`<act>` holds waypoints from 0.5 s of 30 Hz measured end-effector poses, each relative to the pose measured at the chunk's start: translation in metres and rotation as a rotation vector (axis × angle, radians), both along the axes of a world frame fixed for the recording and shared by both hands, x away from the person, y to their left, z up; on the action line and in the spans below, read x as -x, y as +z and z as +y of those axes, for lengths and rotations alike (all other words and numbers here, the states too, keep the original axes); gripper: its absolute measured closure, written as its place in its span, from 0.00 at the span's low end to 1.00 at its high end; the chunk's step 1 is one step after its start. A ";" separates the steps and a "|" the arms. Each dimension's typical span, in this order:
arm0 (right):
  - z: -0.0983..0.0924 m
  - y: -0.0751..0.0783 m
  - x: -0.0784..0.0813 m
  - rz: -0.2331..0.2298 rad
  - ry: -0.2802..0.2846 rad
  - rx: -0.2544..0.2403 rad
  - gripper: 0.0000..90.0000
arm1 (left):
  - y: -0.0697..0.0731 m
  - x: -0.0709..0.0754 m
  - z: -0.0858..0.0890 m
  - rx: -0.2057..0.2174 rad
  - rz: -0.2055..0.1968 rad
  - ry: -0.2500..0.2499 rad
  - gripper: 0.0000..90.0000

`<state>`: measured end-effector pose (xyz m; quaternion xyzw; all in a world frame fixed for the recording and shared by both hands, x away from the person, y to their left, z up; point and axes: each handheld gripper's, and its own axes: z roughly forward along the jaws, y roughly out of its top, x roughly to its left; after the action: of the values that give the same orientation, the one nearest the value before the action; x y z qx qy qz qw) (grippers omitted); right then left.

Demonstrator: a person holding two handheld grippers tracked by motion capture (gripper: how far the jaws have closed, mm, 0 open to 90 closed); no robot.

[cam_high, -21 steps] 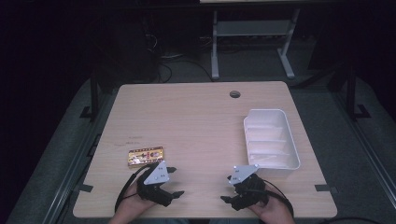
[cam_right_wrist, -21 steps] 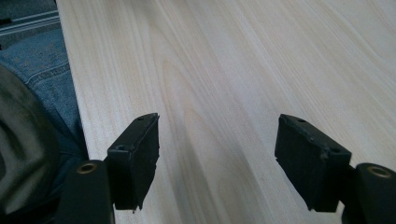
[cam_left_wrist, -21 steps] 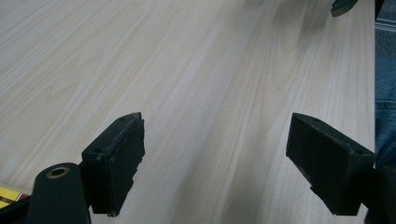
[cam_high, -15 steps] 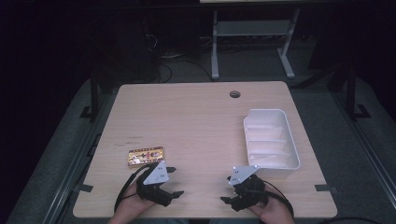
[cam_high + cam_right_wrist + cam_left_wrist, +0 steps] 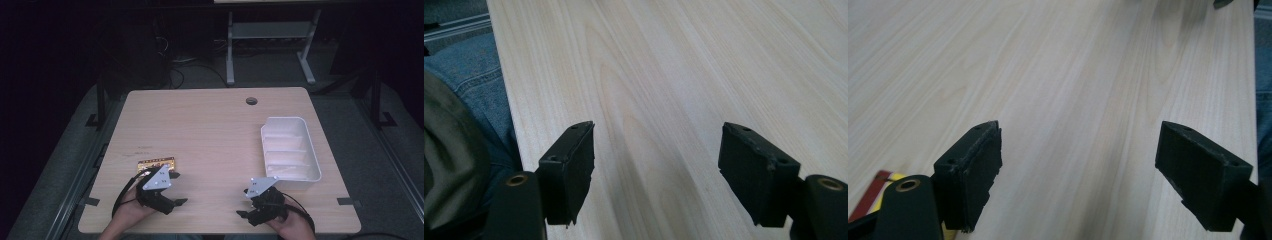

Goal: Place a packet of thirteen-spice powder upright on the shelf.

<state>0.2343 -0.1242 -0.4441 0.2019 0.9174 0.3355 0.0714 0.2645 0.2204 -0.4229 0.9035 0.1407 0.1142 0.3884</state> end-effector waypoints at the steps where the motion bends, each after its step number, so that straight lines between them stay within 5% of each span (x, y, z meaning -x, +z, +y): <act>1: 0.000 0.000 0.000 0.002 0.001 0.000 0.33 | 0.000 0.000 0.000 0.000 0.000 0.000 0.20; 9: 0.003 -0.001 0.001 0.006 0.008 0.005 0.33 | 0.015 -0.027 0.031 -0.057 -0.017 0.056 0.19; 15: 0.002 -0.001 0.000 0.008 0.010 0.007 0.33 | 0.023 -0.053 0.049 -0.083 0.007 0.094 0.19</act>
<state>0.2340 -0.1219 -0.4451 0.1983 0.9198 0.3319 0.0670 0.3171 0.2699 -0.3998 0.9116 0.1797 0.1349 0.3442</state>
